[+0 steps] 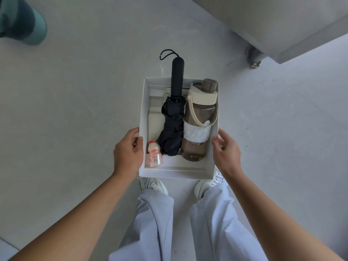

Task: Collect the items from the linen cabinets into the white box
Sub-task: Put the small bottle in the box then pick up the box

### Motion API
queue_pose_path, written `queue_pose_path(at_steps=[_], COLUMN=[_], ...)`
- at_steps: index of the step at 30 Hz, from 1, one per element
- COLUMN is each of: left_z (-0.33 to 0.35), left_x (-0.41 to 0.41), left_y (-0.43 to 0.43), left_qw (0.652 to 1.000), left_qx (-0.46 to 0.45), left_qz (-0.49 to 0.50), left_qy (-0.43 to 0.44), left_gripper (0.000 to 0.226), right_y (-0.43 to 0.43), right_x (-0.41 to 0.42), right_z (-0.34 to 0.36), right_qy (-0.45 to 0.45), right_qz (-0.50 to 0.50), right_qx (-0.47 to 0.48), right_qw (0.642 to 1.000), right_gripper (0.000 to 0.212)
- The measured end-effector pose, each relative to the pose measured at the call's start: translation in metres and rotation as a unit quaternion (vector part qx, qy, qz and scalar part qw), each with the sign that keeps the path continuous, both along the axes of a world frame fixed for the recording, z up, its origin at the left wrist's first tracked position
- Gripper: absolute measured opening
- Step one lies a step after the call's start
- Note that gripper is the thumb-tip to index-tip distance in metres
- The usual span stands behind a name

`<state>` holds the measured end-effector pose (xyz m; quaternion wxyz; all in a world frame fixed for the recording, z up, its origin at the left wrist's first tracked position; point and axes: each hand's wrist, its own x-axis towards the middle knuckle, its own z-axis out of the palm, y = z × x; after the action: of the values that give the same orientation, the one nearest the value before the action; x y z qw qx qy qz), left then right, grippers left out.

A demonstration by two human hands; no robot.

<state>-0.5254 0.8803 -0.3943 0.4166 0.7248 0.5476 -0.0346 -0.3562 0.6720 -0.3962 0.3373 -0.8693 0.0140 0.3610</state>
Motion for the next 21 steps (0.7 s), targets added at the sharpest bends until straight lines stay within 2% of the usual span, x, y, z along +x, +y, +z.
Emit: queue_pose_path(at_steps=[6, 10, 15, 18, 21], left_z=[0.166, 0.318, 0.493, 0.568, 0.618], left_x=[0.015, 0.025, 0.032, 0.033, 0.031], left_y=[0.022, 0.031, 0.036, 0.036, 0.038], left_qw=[0.999, 0.998, 0.988, 0.98, 0.975], left_qx=[0.025, 0.026, 0.049, 0.086, 0.11], left_qz=[0.002, 0.007, 0.036, 0.061, 0.064], left_qy=[-0.038, -0.065, -0.138, -0.167, -0.183], left_gripper=[0.026, 0.027, 0.026, 0.028, 0.031], right_y=[0.013, 0.021, 0.031, 0.039, 0.048], right_x=[0.016, 0.038, 0.054, 0.055, 0.056], right_z=[0.16, 0.308, 0.486, 0.564, 0.622], right_qy=[-0.02, -0.065, -0.123, -0.156, -0.194], right_qz=[-0.004, 0.019, 0.033, 0.043, 0.05], right_qx=[0.029, 0.062, 0.103, 0.135, 0.138], right_qw=[0.999, 0.996, 0.986, 0.978, 0.97], right_gripper=[0.035, 0.035, 0.036, 0.034, 0.045])
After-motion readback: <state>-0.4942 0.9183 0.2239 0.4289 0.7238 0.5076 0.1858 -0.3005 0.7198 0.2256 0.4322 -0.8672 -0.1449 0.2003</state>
